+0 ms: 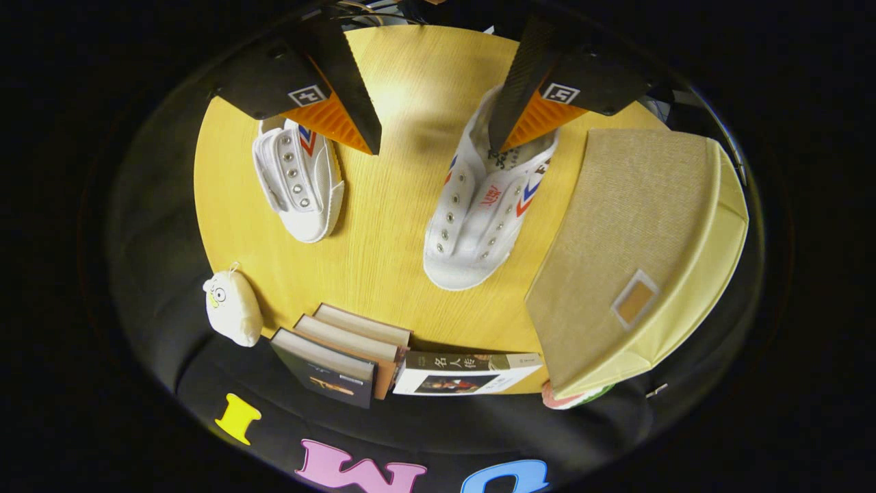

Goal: Open the storage box then place both shoes into the box .Put the left shoe in first, then the right shoe, with the right side of both shoes facing outward in a uniform manner.

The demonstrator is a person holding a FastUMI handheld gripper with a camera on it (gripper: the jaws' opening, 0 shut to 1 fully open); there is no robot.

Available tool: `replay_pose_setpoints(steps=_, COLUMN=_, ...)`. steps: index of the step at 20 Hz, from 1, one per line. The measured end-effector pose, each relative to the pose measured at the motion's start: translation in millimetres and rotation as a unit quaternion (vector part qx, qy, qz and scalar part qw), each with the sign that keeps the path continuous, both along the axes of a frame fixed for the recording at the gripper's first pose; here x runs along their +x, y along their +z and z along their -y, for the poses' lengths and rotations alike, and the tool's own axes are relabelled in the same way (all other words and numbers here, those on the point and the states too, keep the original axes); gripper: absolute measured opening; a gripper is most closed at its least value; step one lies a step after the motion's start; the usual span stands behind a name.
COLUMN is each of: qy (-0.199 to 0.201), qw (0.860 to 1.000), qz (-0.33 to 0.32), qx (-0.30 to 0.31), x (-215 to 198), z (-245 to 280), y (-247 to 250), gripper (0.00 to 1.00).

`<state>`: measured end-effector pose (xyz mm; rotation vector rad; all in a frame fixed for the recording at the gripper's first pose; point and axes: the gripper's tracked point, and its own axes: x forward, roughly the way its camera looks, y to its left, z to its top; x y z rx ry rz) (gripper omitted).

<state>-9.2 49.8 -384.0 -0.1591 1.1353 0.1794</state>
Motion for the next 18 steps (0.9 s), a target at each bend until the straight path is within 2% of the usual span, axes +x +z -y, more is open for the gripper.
replay_pose_setpoints(steps=6, qy=-0.017, qw=0.999, qz=-0.015, qx=0.034, x=32, z=-1, y=-25, gripper=0.97)
replay_pose_setpoints(steps=8, qy=-0.021, qw=0.998, qz=-0.022, qx=0.047, x=36, z=-5, y=-31, gripper=0.93)
replay_pose_setpoints(steps=10, qy=-0.029, qw=0.997, qz=-0.027, qx=0.065, x=41, z=-13, y=-32, gripper=0.83)
replay_pose_setpoints(steps=11, qy=-0.041, qw=0.995, qz=-0.036, qx=0.079, x=42, z=-19, y=-33, gripper=0.6)
replay_pose_setpoints(steps=13, qy=-0.068, qw=0.991, qz=-0.059, qx=0.095, x=44, z=-25, y=-34, gripper=0.33)
replay_pose_setpoints(steps=15, qy=-0.088, qw=0.99, qz=-0.06, qx=0.093, x=47, z=-23, y=-33, gripper=0.2)
replay_pose_setpoints(steps=17, qy=-0.103, qw=0.987, qz=-0.061, qx=0.103, x=47, z=-23, y=-33, gripper=0.11)
replay_pose_setpoints(steps=18, qy=-0.113, qw=0.985, qz=-0.066, qx=0.115, x=47, z=-23, y=-33, gripper=0.12)
